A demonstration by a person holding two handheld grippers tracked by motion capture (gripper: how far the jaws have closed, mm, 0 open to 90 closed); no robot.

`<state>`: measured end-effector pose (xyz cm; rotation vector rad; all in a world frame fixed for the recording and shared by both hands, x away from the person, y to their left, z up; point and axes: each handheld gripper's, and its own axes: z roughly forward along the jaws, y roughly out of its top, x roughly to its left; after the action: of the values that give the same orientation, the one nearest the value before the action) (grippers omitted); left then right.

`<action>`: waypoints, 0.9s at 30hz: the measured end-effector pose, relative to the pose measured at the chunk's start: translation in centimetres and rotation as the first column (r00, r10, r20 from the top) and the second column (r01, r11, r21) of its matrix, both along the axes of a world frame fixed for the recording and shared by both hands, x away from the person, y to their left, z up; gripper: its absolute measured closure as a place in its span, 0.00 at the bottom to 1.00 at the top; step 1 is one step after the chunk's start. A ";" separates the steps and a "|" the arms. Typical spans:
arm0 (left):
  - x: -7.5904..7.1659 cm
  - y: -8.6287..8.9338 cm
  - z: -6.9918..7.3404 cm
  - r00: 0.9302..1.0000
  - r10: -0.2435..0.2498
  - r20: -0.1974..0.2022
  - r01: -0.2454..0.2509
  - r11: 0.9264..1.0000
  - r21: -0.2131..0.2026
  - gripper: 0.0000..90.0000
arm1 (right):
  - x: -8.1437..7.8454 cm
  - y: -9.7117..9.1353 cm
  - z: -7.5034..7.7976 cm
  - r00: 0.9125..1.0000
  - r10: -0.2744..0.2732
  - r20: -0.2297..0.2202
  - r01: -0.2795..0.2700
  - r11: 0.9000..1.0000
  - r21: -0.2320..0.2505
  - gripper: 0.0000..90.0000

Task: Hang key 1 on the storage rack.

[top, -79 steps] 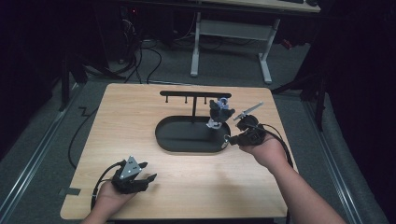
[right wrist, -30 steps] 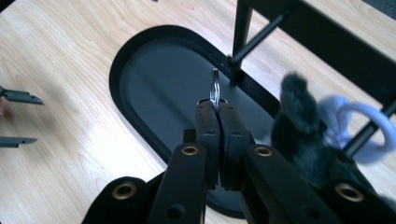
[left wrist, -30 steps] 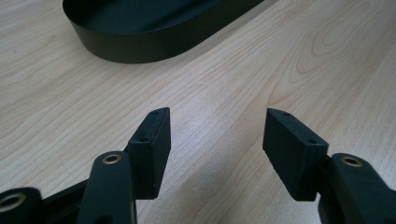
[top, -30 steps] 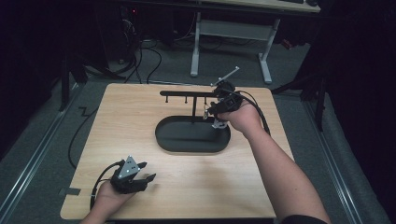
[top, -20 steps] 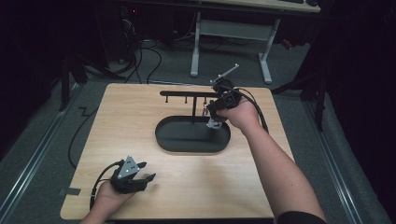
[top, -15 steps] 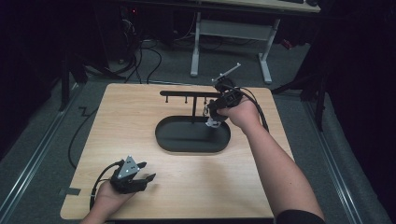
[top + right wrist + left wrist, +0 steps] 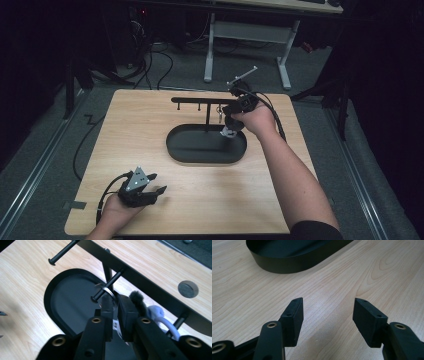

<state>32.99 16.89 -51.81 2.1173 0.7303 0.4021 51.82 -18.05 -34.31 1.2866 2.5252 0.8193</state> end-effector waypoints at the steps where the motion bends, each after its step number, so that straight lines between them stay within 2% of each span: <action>1: 0.0 0.0 0.0 1.000 0.000 0.000 0.000 1.000 0.000 0.47 | 0.0 0.0 0.0 1.000 -0.004 0.004 0.004 1.000 0.000 0.91; 9: 0.1 0.0 0.0 1.000 0.001 0.002 -0.001 1.000 -0.003 0.47 | -1.4 -0.3 0.9 1.000 -0.009 0.023 0.009 1.000 0.019 0.87; 13: 0.0 -0.1 0.0 1.000 -0.001 0.000 0.001 1.000 0.000 0.47 | -2.5 -0.7 0.8 1.000 0.001 0.028 -0.002 1.000 0.030 0.83; 18: 0.0 -0.2 0.0 1.000 -0.001 0.002 0.001 1.000 0.003 0.47 | -3.9 -1.3 -0.3 1.000 0.013 0.020 -0.013 0.999 0.033 0.77; 27: 0.0 -0.5 -0.2 1.000 -0.004 -0.005 0.004 1.000 0.019 0.47 | -6.2 -1.9 -3.1 0.998 0.042 0.037 -0.043 0.999 0.027 0.66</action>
<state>32.96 16.43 -52.04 2.1376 0.7278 0.4037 45.61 -19.92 -37.38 1.2191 2.5293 0.8821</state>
